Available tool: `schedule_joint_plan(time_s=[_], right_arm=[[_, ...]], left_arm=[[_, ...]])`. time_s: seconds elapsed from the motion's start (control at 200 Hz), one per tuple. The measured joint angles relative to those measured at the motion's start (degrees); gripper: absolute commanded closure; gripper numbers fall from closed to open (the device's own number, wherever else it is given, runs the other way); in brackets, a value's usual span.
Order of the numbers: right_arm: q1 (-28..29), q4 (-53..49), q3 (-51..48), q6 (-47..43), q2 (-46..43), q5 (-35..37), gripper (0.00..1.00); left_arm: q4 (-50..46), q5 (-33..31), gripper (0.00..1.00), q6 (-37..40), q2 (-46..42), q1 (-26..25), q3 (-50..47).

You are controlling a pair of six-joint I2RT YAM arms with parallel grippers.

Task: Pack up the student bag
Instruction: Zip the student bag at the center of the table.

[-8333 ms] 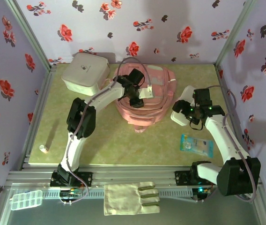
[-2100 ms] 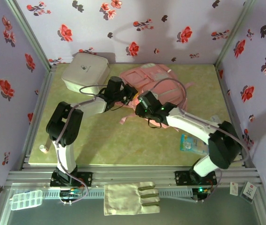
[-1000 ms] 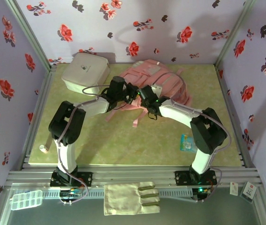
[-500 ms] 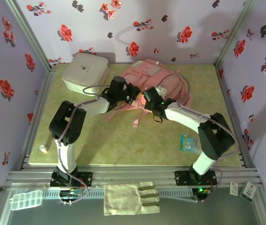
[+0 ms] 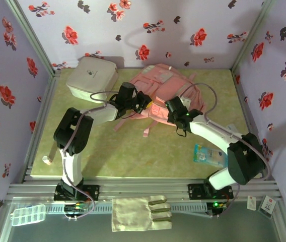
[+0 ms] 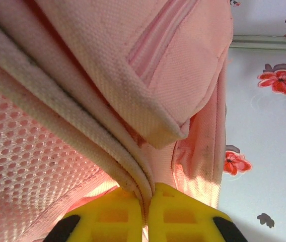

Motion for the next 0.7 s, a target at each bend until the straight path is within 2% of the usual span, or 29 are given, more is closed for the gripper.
schedule_joint_plan(time_s=[0.155,0.51,0.7], right_arm=[[-0.6,0.0,1.2,-4.1,2.7,-3.3,0.8],[-1.3,-0.1,1.7,-6.7,4.4,-4.5,0.9],[-3.2,-0.4,1.1,-6.6,2.2,-3.5,0.94]], left_arm=[[-0.4,0.0,0.99,0.6,0.3,0.4,0.1],[-1.5,0.0,0.99,1.8,0.4,0.7,0.1],[-1.5,0.5,0.99,3.5,0.4,0.9,0.1]])
